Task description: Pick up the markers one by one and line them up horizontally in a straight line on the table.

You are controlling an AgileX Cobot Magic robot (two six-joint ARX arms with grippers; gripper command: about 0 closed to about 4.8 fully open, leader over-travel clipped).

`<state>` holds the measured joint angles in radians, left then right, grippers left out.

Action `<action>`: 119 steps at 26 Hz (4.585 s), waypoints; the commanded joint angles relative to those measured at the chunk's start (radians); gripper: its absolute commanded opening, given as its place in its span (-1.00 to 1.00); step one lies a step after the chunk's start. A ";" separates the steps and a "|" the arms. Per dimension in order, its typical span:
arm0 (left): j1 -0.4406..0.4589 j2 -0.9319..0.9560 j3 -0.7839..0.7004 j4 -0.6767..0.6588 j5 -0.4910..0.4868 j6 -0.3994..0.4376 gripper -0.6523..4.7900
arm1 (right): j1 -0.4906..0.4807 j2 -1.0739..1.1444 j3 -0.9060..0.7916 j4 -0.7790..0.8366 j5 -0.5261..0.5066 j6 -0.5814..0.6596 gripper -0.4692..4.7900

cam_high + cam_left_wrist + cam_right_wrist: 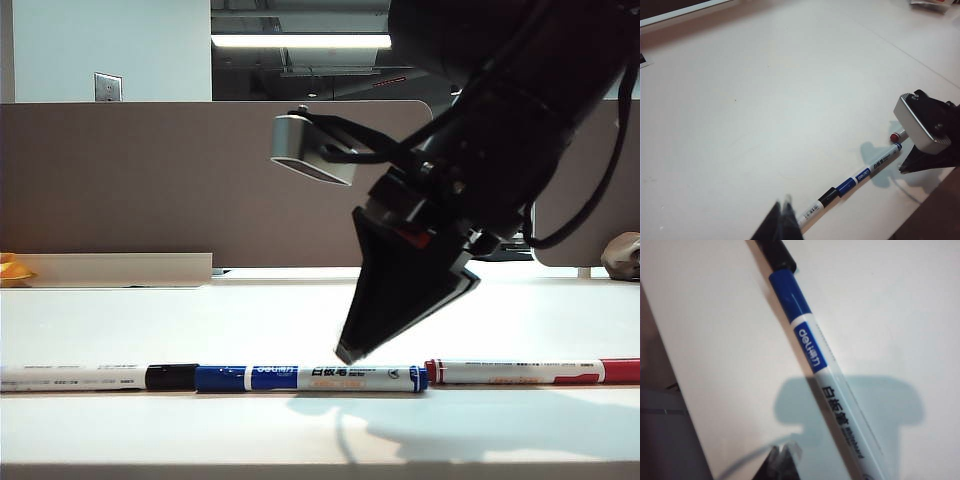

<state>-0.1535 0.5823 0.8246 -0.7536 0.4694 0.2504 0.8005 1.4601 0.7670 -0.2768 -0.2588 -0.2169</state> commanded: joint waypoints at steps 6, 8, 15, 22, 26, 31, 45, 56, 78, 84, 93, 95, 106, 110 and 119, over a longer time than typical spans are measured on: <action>0.000 0.001 0.002 0.000 0.002 0.004 -0.78 | -0.001 0.039 0.004 0.032 -0.003 0.005 -0.84; 0.000 0.001 0.002 0.000 0.002 0.004 -0.78 | -0.009 0.045 0.004 0.040 -0.006 0.005 -0.84; 0.000 0.001 0.002 0.000 0.002 0.004 -0.78 | -0.037 0.061 0.004 0.043 -0.006 0.006 -0.84; 0.000 0.001 0.002 0.000 -0.002 0.005 -0.78 | -0.060 0.062 0.004 0.042 -0.009 0.006 -0.84; 0.000 0.001 0.002 0.000 -0.001 0.005 -0.78 | -0.061 0.062 0.004 0.046 -0.006 0.006 -0.84; 0.000 0.001 0.002 0.000 -0.001 0.004 -0.78 | -0.065 0.064 0.004 0.043 -0.005 0.006 -0.84; 0.000 0.001 0.002 0.000 -0.001 0.005 -0.78 | -0.071 0.094 0.004 0.042 -0.010 0.008 -0.84; 0.000 0.001 0.002 0.001 -0.003 0.011 -0.78 | -0.058 -0.019 0.025 0.002 -0.032 0.027 -0.84; 0.001 -0.247 -0.099 0.100 -0.144 -0.075 -0.78 | -0.176 -0.497 -0.153 0.305 0.218 0.222 -0.84; 0.001 -0.369 -0.188 0.166 -0.196 -0.186 -0.78 | -0.188 -0.578 -0.213 0.360 0.284 0.238 -0.84; 0.001 -0.467 -0.302 0.203 -0.222 -0.278 -0.78 | -0.188 -0.714 -0.351 0.475 0.336 0.277 -0.84; 0.001 -0.467 -0.319 0.217 -0.222 -0.278 -0.78 | -0.188 -0.747 -0.388 0.484 0.336 0.278 -0.84; 0.001 -0.468 -0.390 0.259 -0.221 -0.293 -0.78 | -0.188 -0.949 -0.541 0.490 0.356 0.307 -0.84; 0.001 -0.468 -0.410 0.290 -0.221 -0.326 -0.78 | -0.187 -1.004 -0.582 0.490 0.372 0.343 -0.84; 0.001 -0.468 -0.529 0.413 -0.195 -0.381 -0.78 | -0.186 -1.138 -0.685 0.441 0.369 0.347 -0.84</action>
<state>-0.1528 0.1146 0.3012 -0.3706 0.2615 -0.1287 0.6125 0.3294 0.0872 0.1711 0.1097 0.1246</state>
